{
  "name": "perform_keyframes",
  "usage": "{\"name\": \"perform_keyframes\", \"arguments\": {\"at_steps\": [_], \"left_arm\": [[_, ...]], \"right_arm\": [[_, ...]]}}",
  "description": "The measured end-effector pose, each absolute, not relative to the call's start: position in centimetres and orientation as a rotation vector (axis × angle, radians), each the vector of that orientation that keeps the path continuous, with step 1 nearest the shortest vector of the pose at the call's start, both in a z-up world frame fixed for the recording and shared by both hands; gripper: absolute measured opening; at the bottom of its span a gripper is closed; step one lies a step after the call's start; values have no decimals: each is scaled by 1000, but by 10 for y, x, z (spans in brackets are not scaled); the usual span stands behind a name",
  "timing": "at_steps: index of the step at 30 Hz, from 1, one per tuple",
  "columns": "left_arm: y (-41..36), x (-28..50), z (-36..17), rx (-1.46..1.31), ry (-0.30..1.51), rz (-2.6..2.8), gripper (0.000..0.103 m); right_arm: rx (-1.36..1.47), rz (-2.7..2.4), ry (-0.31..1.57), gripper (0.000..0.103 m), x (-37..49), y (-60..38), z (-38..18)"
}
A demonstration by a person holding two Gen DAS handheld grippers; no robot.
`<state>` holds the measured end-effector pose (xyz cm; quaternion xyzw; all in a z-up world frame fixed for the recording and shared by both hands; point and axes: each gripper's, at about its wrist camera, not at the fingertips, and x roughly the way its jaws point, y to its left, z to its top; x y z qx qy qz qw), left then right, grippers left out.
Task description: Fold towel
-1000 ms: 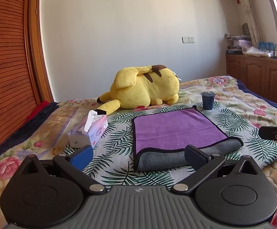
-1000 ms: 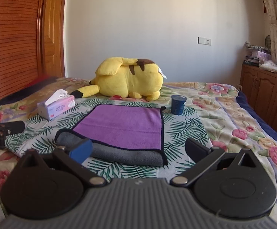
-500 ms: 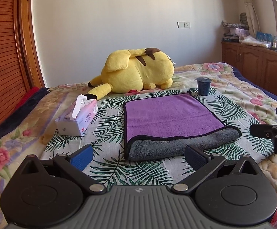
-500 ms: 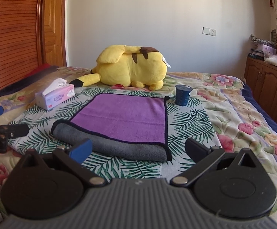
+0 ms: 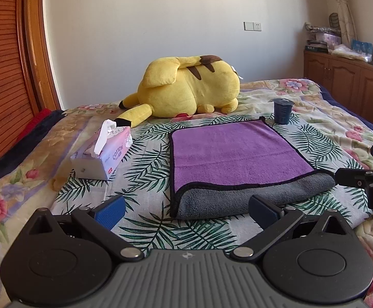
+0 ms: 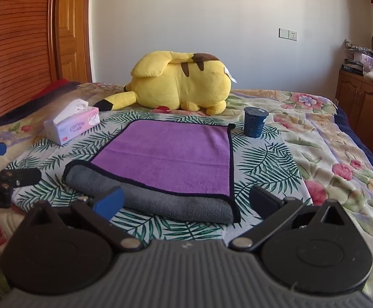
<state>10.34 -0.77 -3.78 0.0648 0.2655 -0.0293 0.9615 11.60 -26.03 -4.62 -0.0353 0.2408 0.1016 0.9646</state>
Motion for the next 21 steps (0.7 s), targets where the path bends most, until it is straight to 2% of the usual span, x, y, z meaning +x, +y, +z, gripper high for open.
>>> {"name": "perform_keyframes", "arguments": {"at_steps": [14,21], "left_arm": [[1,137,-48,99,553,-72,86],[3,153,-56,87,572,-99,80]], "right_arm": [[-44,203,517,103,151,-265,-57],[-10,177,524,103,169,-276,-61]]}}
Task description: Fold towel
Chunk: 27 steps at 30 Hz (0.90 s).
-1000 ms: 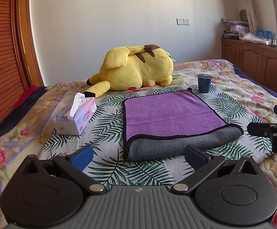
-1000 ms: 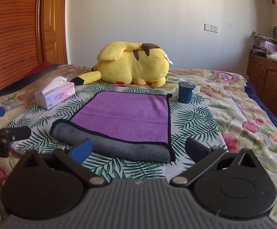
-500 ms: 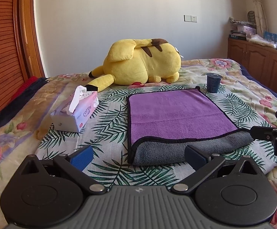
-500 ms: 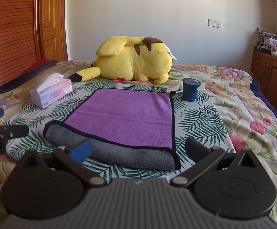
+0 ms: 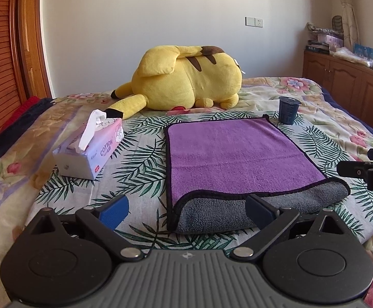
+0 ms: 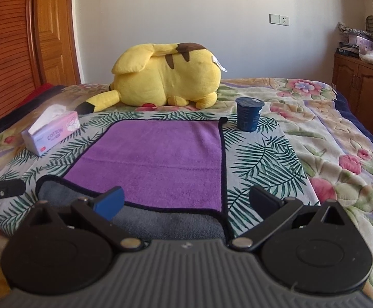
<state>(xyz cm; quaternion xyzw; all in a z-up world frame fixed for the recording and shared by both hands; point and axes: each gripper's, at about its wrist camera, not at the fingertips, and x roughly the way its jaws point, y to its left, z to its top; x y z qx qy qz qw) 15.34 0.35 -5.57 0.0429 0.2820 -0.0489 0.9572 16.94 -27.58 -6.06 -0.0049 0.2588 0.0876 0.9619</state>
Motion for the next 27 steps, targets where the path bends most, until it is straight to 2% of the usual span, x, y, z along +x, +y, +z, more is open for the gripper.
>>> {"name": "perform_keyframes", "arguments": {"at_steps": [11,12,14,27], "left_arm": [[6,177,-67,83,595,-114,67],[7,180,-68,78,600,-117,65],[9,185,-71,62,612,-125,61],[23,211,-89,-40,688,-130,33]], "right_arm": [[-19,181,580,102,194,-283,-72],[-21,182,591,101,196,-283,-74],[-24,186,616,91,200,-283,-79],[-10,233,767,86,218,-292,-99]]}}
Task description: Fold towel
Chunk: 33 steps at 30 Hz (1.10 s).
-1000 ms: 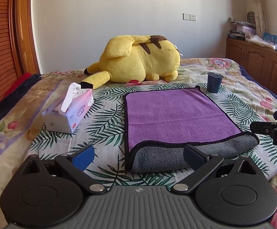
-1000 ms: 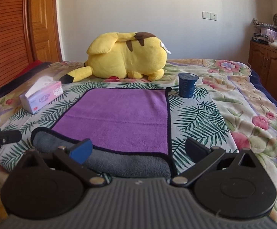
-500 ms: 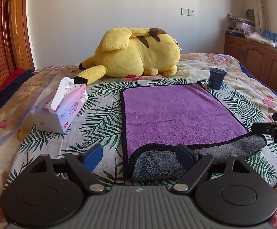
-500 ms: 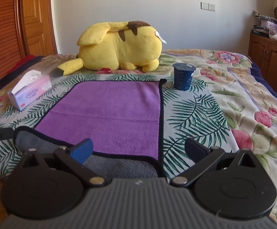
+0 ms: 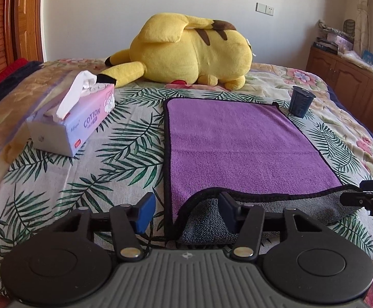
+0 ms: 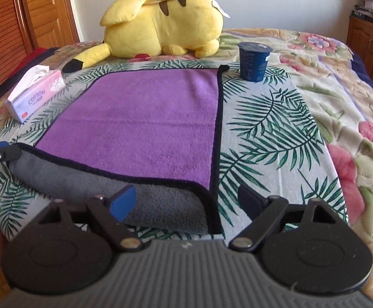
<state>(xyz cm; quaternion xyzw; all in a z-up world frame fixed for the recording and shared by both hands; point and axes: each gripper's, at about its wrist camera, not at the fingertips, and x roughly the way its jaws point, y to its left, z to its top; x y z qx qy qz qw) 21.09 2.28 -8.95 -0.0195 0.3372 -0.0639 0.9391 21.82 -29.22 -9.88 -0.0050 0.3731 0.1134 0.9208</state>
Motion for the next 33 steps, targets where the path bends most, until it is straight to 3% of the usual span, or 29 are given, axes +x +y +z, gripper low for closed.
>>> {"name": "perform_keyframes", "arguments": {"at_steps": [7,12,20,22,30,33], "left_arm": [[24,214,-93,-43,709,-146,23],[20,213,-96,-26,709,-157,21],[16,210,-98,-3,710,-173,14],[15,210,-99,0,709,-176,9],[13,210,-102,6,717,-188,2],[13,210,-103,3,723,-197,0]], "right_arm": [[23,269,819,78,224,-298,-102],[33,296,840,74,225,-299,-101],[24,320,841,61,223,-297,-96],[23,321,836,59,223,-298,-95],[12,319,830,42,224,-299,-92],[3,315,833,26,224,-300,-93]]}}
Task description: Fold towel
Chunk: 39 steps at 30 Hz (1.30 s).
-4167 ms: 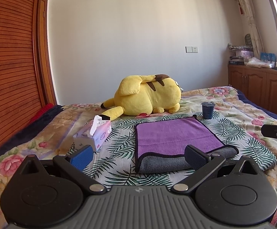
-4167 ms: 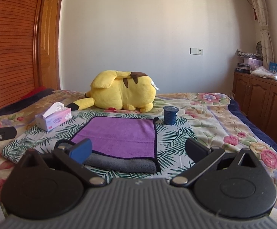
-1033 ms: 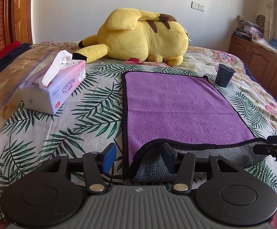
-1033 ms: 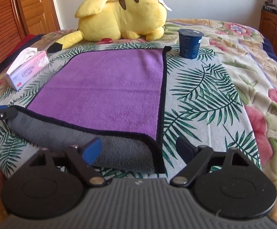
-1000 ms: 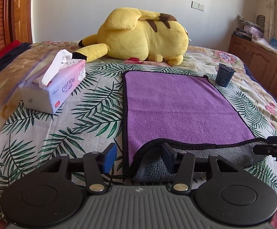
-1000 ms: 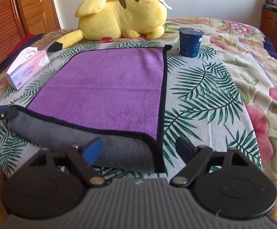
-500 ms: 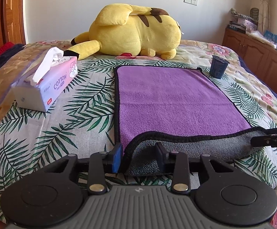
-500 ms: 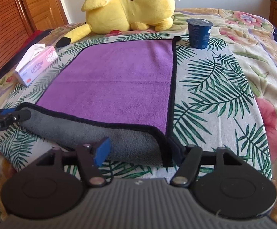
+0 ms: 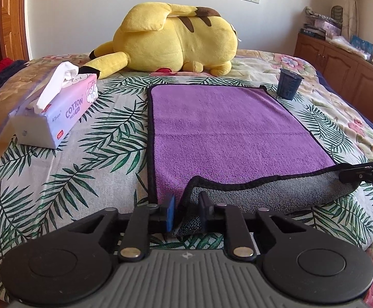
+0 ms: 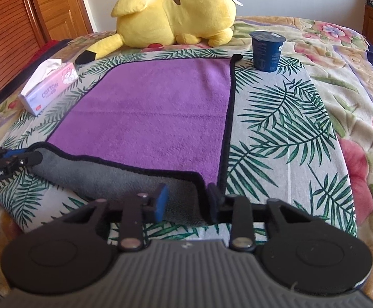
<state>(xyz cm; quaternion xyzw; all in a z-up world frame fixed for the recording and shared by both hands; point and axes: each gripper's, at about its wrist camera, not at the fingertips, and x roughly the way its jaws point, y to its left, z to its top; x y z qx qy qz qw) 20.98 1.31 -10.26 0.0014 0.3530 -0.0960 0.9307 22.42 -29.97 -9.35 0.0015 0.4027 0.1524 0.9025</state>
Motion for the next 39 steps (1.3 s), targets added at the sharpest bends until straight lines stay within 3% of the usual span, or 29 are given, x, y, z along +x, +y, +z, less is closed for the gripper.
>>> {"name": "perform_keyframes", "arguments": {"at_steps": [4,6,12,39], "left_arm": [[14,209,-102,-2,718,-195,0],[14,208,-101,-2,706,-184,0],[16,208,-98,-9,689,-171,0],[15,217,-80,-16,606,-168,0]], "right_arm": [[-9,304,818,20,223,-300,-93],[-11,304,811,11,223,-300,-92],[-13,302,780,4,221,-301,-88],[-67,311,656,4,226,-296,-81]]}}
